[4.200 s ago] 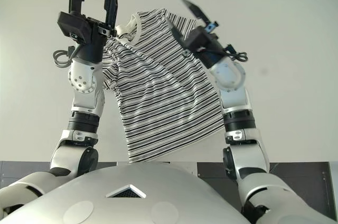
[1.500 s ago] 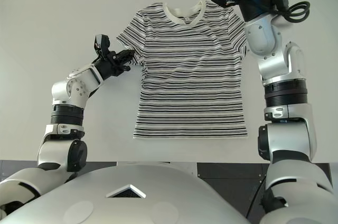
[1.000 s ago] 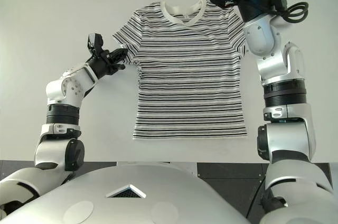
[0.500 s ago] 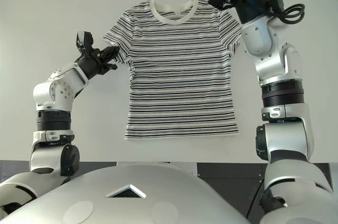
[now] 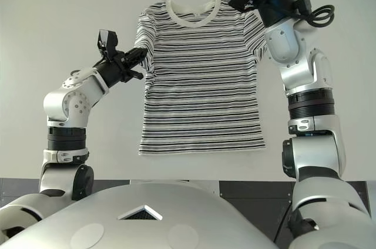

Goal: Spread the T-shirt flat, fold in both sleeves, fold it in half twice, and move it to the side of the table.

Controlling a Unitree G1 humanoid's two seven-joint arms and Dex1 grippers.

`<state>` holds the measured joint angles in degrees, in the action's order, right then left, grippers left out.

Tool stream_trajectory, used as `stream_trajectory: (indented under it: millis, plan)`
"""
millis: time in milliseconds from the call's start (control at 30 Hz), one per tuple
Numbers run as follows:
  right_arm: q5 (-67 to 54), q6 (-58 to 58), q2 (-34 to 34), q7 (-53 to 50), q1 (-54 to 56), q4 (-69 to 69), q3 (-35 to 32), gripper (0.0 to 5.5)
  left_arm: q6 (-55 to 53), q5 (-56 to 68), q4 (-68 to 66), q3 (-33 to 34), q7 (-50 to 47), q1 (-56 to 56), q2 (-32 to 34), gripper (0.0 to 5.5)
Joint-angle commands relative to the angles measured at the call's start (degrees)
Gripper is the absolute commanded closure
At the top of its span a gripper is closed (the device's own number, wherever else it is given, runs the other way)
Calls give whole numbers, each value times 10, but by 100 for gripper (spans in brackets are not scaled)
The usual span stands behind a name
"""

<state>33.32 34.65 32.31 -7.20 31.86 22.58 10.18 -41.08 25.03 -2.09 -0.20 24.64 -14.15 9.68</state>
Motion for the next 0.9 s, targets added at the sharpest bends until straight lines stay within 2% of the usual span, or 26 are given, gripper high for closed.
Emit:
stream_trajectory:
  millis: [33, 633, 900]
  plan:
    - [-3, -2, -2, 8, -6, 1, 2, 306, 4, -16, -3, -28, -3, -5, -14, 537]
    - [-3, -2, -7, 9, -14, 15, 4, 306, 25, -28, -54, -39, -12, -45, -72, 537]
    - [-4, 0, -5, 9, -13, 16, 2, 306, 21, -35, -67, -42, -5, -44, -67, 423]
